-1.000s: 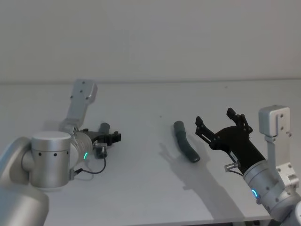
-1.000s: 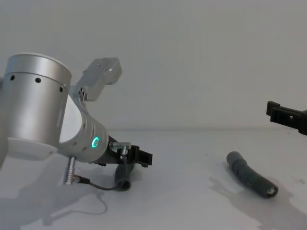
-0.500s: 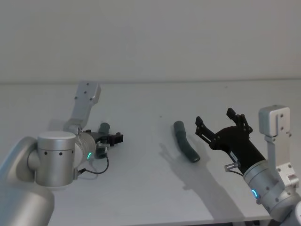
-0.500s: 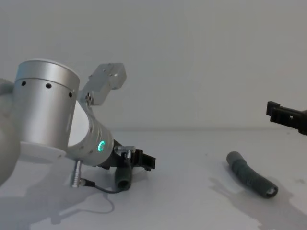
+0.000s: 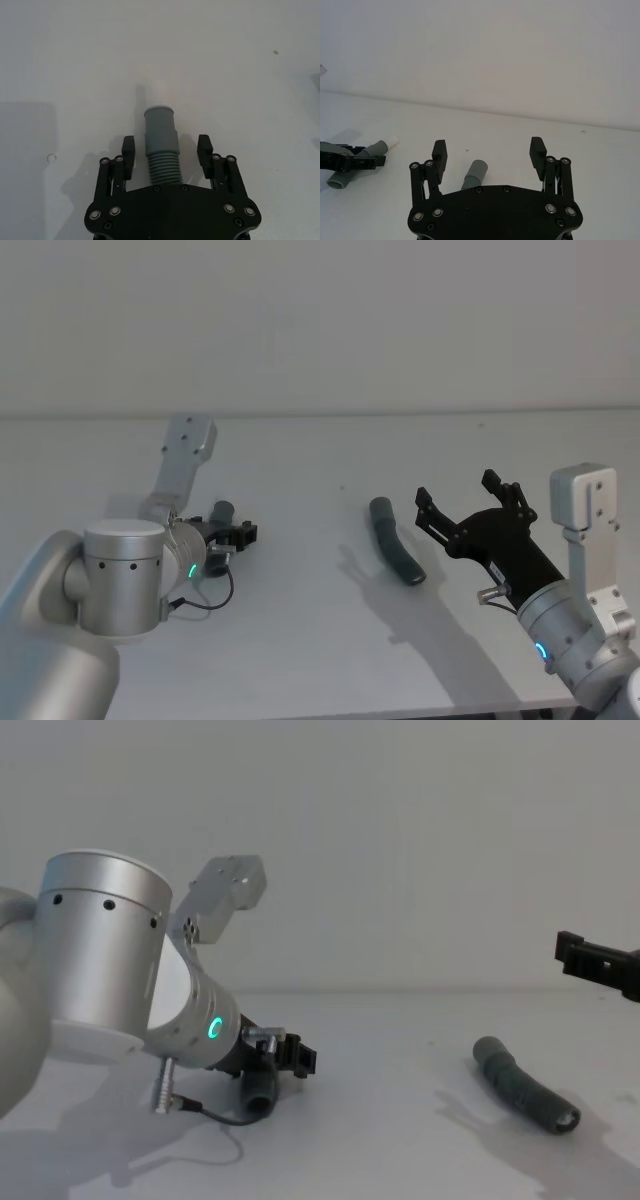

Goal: Use both hands to pick up one end of the pipe from the table, align the ends, and insert them.

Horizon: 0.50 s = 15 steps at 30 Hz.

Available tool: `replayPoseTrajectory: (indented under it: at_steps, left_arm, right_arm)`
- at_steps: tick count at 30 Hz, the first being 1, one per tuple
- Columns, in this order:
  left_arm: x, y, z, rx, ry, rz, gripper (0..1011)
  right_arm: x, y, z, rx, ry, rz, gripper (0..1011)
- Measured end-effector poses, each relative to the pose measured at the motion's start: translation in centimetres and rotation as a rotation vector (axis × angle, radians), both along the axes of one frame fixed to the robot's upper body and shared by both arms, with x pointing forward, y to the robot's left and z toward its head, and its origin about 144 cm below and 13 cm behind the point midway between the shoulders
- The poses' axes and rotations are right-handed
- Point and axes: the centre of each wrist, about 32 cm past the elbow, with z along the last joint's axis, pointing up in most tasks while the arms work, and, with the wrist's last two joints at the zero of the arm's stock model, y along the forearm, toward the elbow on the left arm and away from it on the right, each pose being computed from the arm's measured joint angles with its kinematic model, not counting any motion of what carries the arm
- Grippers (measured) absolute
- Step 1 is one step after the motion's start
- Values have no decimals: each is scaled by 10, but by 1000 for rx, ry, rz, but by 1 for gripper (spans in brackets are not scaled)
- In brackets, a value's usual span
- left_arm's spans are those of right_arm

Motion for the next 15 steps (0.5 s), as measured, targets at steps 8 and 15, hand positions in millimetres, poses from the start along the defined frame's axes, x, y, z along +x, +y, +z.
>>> replayPoseTrajectory:
  at_steps: [8,15]
  left_arm:
    - [0,0,-1,0,1,0,508]
    - [1,-1,-1,0,2,-2,336]
  right_arm:
    - [0,0,0,0,0,0,1003]
    - [0,0,0,0,0,0,1004]
